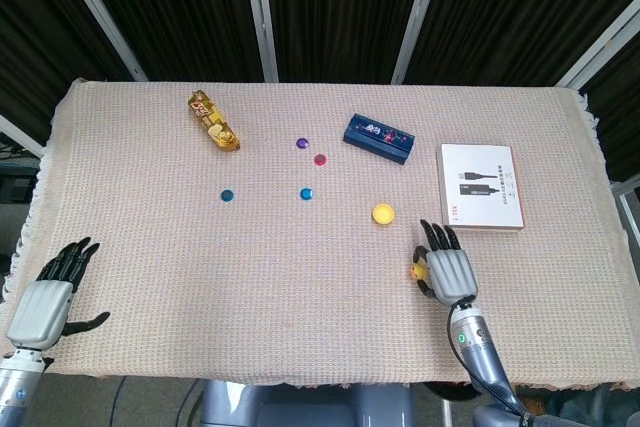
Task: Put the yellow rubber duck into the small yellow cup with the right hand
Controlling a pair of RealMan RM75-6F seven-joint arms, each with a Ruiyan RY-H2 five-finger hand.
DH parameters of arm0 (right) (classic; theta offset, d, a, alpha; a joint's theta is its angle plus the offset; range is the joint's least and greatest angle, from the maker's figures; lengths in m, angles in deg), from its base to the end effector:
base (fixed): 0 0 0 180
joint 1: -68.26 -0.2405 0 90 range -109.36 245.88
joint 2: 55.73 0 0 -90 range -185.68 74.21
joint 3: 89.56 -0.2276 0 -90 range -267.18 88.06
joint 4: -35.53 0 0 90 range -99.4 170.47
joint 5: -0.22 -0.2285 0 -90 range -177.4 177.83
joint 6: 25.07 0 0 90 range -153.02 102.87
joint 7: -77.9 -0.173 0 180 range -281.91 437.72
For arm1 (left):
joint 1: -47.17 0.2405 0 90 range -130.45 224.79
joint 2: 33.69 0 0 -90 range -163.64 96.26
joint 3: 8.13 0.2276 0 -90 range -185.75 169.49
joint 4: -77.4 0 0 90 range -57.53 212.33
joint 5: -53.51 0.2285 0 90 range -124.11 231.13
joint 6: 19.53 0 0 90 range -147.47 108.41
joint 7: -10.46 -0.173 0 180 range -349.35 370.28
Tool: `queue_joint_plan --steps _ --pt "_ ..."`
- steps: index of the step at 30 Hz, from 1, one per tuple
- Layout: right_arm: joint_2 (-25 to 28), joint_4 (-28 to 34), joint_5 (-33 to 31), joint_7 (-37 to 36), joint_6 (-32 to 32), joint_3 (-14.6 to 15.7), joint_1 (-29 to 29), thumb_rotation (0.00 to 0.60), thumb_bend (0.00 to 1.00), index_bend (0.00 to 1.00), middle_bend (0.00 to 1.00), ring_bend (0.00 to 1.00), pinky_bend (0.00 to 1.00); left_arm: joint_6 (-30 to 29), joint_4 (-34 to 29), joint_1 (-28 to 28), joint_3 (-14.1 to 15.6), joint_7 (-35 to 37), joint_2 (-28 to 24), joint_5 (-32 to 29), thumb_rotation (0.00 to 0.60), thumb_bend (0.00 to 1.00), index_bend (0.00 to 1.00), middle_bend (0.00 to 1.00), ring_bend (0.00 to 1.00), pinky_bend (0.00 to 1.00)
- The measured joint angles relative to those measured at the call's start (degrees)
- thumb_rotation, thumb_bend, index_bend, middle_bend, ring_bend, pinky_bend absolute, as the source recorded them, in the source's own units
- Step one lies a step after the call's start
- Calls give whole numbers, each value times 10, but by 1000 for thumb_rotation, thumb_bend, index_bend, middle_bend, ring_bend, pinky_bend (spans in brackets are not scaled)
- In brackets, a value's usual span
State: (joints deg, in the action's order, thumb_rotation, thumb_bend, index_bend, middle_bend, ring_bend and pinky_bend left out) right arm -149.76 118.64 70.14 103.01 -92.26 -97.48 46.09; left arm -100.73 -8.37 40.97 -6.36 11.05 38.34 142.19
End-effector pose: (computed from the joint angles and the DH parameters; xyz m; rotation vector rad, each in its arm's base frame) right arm -0.2052 -0.2865 -0.0446 1.6152 -1.0017 0.8062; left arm -0.2986 0.1964 0.0712 -1.5156 -1.0027 -0.8753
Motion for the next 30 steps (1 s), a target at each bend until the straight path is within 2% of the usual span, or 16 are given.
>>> queue_joint_plan --steps 12,19,30 --pt "-24 -8 -29 27 32 -51 -60 600 237 502 0 0 0 -6 2 1 1 9 1 6 600 0 0 0 0 163" --pt "-47 -43 -56 33 59 -75 -99 600 238 502 0 0 0 -3 4 2 3 22 0 5 600 0 0 0 0 163" --pt "-72 -108 -85 25 101 -93 -150 600 238 503 0 0 0 0 5 2 8 35 -3 9 600 0 0 0 0 163"
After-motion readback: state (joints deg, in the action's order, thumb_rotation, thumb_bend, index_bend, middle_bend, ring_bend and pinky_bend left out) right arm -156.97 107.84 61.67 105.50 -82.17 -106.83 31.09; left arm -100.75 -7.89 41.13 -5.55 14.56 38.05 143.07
